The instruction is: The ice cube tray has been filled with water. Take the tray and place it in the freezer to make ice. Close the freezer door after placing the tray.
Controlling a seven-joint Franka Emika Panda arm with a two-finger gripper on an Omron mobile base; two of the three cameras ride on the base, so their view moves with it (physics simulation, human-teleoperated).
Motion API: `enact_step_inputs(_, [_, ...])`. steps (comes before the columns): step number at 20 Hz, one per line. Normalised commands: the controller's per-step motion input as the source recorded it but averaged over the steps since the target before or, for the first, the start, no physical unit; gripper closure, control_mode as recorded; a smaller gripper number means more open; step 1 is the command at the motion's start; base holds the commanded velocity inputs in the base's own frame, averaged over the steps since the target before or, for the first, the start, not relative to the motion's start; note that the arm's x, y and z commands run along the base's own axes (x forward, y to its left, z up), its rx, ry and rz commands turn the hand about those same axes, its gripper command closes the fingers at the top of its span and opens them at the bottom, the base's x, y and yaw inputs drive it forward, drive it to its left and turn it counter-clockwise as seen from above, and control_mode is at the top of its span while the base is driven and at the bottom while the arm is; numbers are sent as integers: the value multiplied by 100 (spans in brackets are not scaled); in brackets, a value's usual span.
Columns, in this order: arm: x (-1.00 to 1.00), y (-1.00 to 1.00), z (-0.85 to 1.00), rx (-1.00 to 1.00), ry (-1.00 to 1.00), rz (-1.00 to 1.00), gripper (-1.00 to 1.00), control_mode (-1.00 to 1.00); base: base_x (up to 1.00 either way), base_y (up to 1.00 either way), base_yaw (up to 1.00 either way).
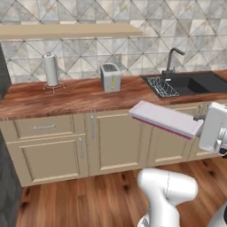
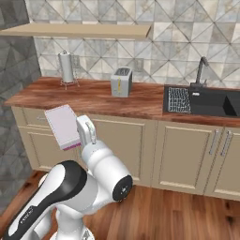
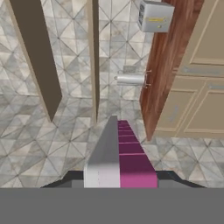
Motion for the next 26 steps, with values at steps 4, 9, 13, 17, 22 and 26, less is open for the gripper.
enact_step_inputs(4, [0, 0, 0, 0, 0, 0, 100, 100, -45, -41, -9])
enact_step_inputs(9, [0, 0, 0, 0, 0, 0, 100, 100, -29, -50, -10])
enact_step_inputs(13, [0, 0, 0, 0, 0, 0, 100, 100, -6, -44, -34])
enact_step_inputs(17, [0, 0, 0, 0, 0, 0, 100, 100, 0, -41, -47])
enact_step_inputs(22, [0, 0, 0, 0, 0, 0, 100, 100, 0, -37, -54])
enact_step_inputs(26, [0, 0, 0, 0, 0, 0, 100, 100, 0, -29, -55])
